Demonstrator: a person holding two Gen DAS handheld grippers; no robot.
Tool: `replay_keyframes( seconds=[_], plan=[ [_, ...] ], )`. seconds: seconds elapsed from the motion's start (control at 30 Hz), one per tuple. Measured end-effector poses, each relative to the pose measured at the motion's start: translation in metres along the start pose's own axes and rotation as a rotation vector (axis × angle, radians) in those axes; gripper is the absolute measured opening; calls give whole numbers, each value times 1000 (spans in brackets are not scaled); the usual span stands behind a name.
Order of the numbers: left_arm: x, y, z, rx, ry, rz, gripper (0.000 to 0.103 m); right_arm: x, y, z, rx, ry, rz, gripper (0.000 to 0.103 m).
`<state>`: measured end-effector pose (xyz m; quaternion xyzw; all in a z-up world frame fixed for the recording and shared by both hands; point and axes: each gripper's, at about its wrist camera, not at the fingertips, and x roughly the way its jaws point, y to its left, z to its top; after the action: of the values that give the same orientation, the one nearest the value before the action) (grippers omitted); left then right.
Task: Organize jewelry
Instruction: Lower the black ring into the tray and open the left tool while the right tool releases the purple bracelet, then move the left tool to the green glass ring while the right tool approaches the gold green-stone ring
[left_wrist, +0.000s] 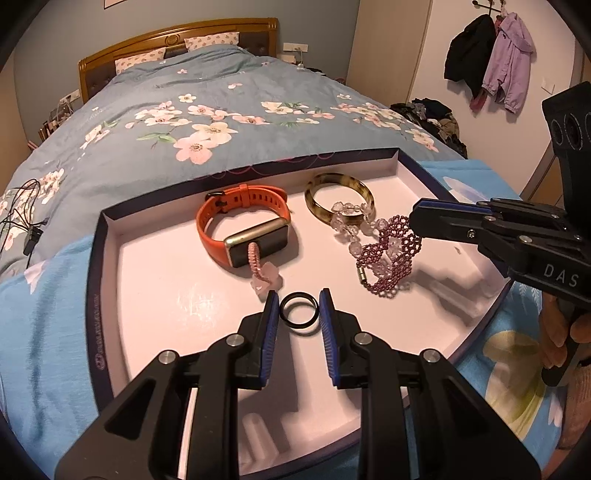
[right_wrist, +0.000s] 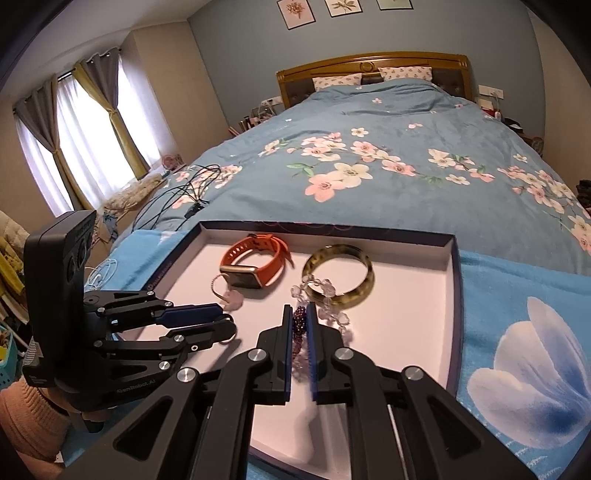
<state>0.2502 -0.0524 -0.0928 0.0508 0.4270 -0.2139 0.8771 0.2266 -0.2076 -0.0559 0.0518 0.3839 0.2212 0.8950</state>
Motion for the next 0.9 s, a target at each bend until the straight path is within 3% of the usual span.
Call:
replay_keyframes(
  seconds=[0.23,0.3,0.57,0.67,0.9],
  plan=[
    [-5,-1,-1,-5,-24,5,34,1,-7,-3,24,8,-27,10],
    [-12,-2,-1,3,-40,14,40,-1,-8,-3,29,5,-35,19],
    [-67,-4,-10,29,-160,63,58,-24,-3,-8,24,-34,-25,25],
    [-91,-5,-19,38,-195,69,60,-37,2,-12,9,-55,-12,33],
    [-129,-9,-51,64,-228,66,65,-68,22,-32,-59,-77,14,33]
  ],
)
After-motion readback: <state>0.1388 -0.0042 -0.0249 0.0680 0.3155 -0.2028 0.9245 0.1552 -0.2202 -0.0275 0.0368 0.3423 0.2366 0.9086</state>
